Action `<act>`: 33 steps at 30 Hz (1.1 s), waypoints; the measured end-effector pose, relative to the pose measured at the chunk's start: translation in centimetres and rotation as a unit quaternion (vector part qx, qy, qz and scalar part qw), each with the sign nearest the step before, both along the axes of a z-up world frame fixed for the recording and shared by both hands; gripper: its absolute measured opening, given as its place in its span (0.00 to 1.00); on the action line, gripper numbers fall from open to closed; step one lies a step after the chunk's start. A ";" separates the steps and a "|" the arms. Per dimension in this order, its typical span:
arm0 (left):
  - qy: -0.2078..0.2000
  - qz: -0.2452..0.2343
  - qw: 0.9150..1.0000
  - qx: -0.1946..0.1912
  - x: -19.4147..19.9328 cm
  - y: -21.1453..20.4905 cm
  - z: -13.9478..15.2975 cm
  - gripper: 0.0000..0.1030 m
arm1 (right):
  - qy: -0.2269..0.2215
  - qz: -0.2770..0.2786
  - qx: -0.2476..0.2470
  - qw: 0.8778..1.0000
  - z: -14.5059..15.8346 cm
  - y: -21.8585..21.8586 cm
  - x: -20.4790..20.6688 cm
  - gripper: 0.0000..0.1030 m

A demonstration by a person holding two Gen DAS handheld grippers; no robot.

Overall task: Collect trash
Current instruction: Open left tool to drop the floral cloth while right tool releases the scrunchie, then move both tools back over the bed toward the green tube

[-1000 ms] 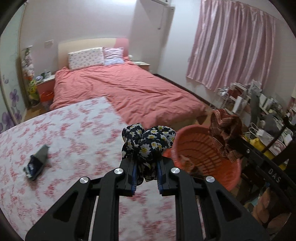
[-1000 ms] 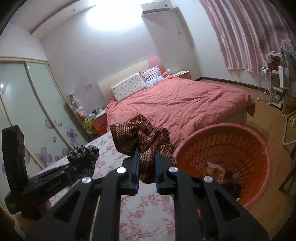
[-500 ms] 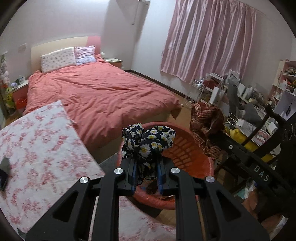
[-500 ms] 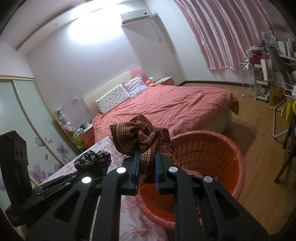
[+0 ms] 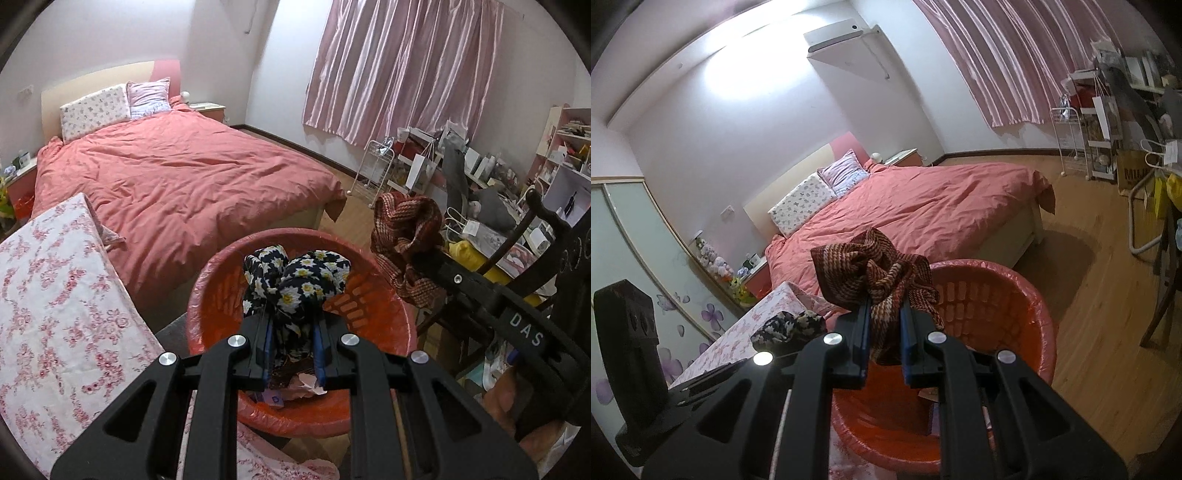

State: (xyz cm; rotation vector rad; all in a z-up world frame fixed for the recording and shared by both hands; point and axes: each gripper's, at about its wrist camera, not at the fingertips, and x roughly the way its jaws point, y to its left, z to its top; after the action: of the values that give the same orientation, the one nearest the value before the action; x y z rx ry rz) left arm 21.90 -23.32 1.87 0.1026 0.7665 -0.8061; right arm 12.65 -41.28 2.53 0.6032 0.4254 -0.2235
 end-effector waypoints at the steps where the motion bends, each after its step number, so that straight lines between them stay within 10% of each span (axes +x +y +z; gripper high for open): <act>1: 0.003 -0.001 1.000 0.002 0.0 -0.2 -0.2 0.16 | 0.001 0.000 0.002 1.000 -0.2 -0.2 0.1 0.14; 17: 0.038 0.004 0.998 0.043 1.0 -1.6 -3.1 0.34 | 0.016 -0.010 0.048 0.999 -2.7 -2.0 1.2 0.45; 33: 0.008 0.050 0.996 0.070 1.0 3.0 -2.4 0.52 | 0.037 -0.014 -0.011 0.999 -1.8 -0.1 0.7 0.47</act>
State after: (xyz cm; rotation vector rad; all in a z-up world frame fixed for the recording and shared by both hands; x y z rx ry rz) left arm 22.89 -20.30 -0.58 0.1827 0.8365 -0.6584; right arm 13.40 -41.37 0.72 0.5812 0.4866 -0.2768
